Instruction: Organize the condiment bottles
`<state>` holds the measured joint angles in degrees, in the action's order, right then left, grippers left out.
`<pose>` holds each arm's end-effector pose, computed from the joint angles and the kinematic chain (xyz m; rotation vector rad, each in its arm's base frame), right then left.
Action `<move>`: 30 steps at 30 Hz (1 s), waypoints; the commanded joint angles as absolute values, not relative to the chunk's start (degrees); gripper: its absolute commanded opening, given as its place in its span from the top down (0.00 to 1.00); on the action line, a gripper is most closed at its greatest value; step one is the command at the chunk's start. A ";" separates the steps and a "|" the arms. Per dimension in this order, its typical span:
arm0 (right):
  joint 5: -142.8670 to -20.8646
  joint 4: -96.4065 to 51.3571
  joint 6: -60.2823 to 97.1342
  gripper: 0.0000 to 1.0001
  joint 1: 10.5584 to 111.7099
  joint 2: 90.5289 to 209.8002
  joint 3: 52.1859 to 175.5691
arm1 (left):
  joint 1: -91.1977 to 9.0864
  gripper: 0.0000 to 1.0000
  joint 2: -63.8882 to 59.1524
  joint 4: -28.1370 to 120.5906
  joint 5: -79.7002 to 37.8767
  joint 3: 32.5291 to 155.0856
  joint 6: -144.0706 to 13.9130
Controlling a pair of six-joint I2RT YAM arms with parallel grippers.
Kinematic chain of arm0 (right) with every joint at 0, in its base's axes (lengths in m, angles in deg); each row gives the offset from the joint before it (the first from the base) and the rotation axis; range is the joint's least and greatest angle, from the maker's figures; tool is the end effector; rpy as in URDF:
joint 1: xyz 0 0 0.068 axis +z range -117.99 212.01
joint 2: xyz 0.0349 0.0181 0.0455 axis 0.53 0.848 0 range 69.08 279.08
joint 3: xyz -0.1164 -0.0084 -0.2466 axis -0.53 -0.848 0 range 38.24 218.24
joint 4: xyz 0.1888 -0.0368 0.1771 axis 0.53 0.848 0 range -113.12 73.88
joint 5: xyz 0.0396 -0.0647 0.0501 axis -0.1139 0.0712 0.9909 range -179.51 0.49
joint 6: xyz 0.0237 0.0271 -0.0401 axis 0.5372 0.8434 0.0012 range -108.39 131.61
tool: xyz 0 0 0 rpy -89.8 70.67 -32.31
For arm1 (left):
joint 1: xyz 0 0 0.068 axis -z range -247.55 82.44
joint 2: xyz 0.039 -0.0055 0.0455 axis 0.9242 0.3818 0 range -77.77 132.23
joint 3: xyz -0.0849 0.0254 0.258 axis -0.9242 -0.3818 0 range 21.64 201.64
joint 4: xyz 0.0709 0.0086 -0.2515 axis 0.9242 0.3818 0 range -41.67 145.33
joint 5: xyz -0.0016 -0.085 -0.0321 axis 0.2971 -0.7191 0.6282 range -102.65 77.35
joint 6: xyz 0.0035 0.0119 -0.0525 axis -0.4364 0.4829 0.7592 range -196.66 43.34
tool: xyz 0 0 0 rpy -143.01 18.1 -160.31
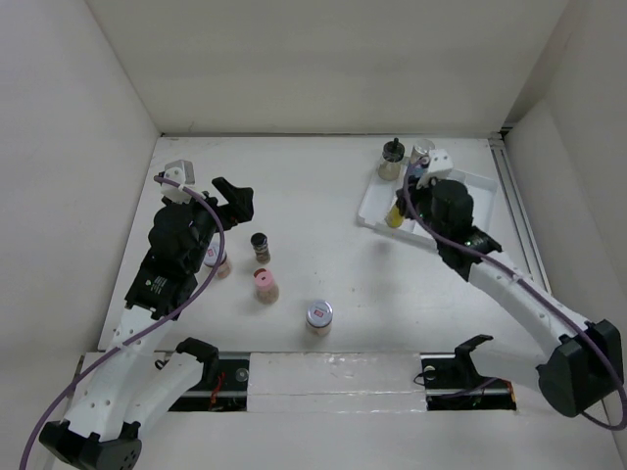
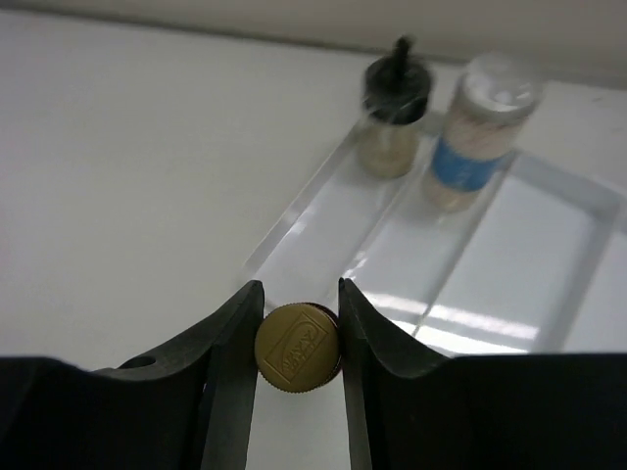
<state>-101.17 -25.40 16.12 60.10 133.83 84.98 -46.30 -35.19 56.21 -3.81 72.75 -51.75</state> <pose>0.2360 0.1178 0.3041 -0.2366 1.8295 0.2106 0.1587 -0.0558 0.3890 -0.1736 1.5732 -0.5134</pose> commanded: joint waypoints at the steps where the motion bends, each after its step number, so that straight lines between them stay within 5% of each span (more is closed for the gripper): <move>1: -104.80 -32.43 14.78 0.76 52.50 133.50 92.46 | -46.55 0.11 -35.85 53.25 -4.22 73.41 -52.05; 14: -95.59 -40.96 14.07 0.77 30.35 159.15 106.61 | -46.55 0.11 -36.38 53.25 -4.21 72.88 -52.05; 25: -90.65 -42.27 13.54 0.78 27.61 172.88 115.32 | -46.55 0.11 -35.33 53.25 -3.69 72.88 -52.05; 28: -90.65 -41.41 13.54 0.73 27.61 174.20 116.90 | -46.55 0.11 -35.32 53.25 -3.69 72.88 -52.05; 30: -90.65 -40.09 13.02 0.57 28.14 175.51 117.43 | -46.55 0.11 -35.32 53.25 -3.69 72.88 -52.05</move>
<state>-91.81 -35.35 13.72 27.60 175.41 113.53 -46.30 -35.32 55.86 -3.77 72.75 -51.75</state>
